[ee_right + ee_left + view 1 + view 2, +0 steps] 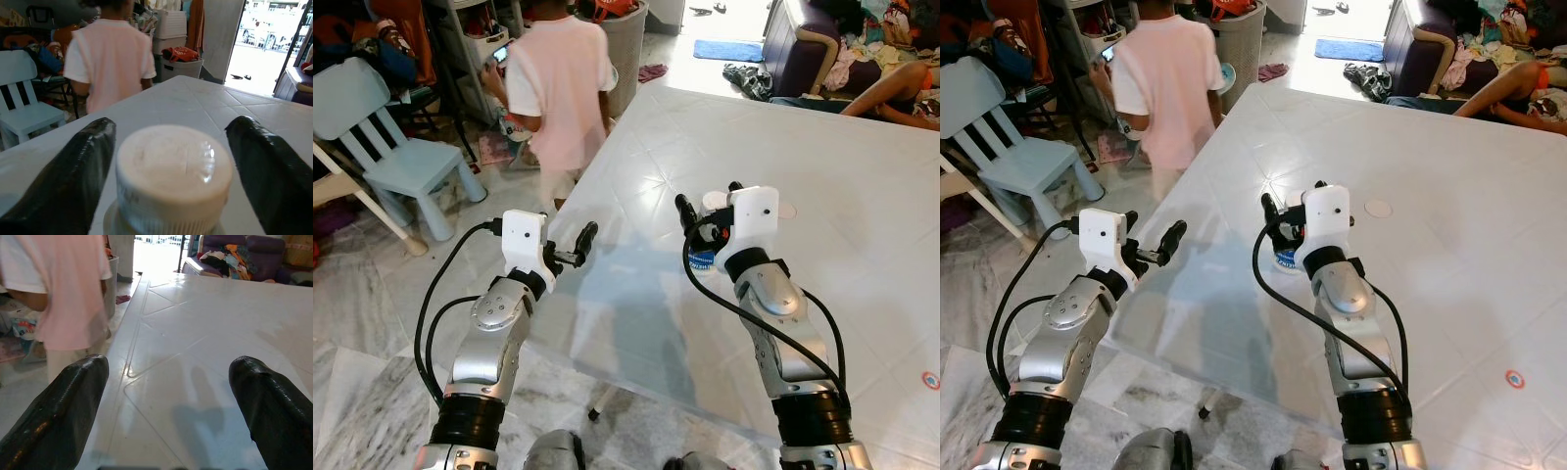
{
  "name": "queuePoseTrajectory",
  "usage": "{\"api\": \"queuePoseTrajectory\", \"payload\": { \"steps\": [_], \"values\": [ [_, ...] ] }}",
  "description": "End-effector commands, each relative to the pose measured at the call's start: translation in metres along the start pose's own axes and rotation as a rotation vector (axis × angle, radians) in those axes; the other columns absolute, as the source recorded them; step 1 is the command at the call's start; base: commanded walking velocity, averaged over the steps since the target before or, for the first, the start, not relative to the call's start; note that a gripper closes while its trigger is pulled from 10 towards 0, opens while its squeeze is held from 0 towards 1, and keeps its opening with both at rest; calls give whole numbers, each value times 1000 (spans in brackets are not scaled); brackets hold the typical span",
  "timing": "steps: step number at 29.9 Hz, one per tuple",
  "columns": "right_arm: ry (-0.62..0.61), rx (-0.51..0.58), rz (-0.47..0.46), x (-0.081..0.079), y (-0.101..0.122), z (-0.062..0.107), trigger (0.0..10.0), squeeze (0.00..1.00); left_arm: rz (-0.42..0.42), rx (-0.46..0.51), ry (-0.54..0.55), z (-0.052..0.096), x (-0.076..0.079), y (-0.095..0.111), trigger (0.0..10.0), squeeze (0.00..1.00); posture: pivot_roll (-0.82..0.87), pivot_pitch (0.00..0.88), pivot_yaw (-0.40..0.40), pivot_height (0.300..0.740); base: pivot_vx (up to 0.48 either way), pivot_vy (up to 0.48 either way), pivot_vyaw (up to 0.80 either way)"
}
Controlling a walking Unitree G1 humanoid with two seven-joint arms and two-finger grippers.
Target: Restocking fridge
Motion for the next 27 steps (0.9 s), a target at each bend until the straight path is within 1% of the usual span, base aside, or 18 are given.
{"api": "queuePoseTrajectory", "payload": {
  "steps": [1, 11, 23, 25, 27],
  "values": [
    [1, -19, -4, 1, -2, -2, 0, 0, -4, 1, -14, 0, 3, 2, 10000, 0, 20, 0, -8, 740, 0, 0, 0],
    [4, -39, -15, 0, -5, -3, 0, 0, -3, -3, -17, 0, 4, 2, 10000, 0, 19, 0, -11, 740, 0, 0, 0],
    [0, -50, -19, 4, -6, -5, 0, 0, -6, -18, -15, 0, 2, 0, 10000, 0, 20, 0, -9, 740, 0, 0, 0],
    [0, -48, -22, 4, -5, -7, 0, 0, 3, -26, 11, 0, -1, 0, 10000, 0, 21, 0, -8, 740, 0, 0, 0],
    [-6, -43, -43, 7, -1, -11, 0, 0, 2, -52, 80, 0, -9, -3, 10000, 0, 24, 0, -5, 740, 0, 0, 0]
  ]
}}
Point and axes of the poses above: a point about 5 cm out from each wrist's last joint towards the gripper, its own z axis pointing back from the gripper into the wrist, its own y axis along the axis of the wrist's last joint, x = y × z, the point moved 4 cm from there along -z, pointing out of the wrist towards the gripper, and after that the axes turned 2 degrees about -z, right-handed, at the moved point
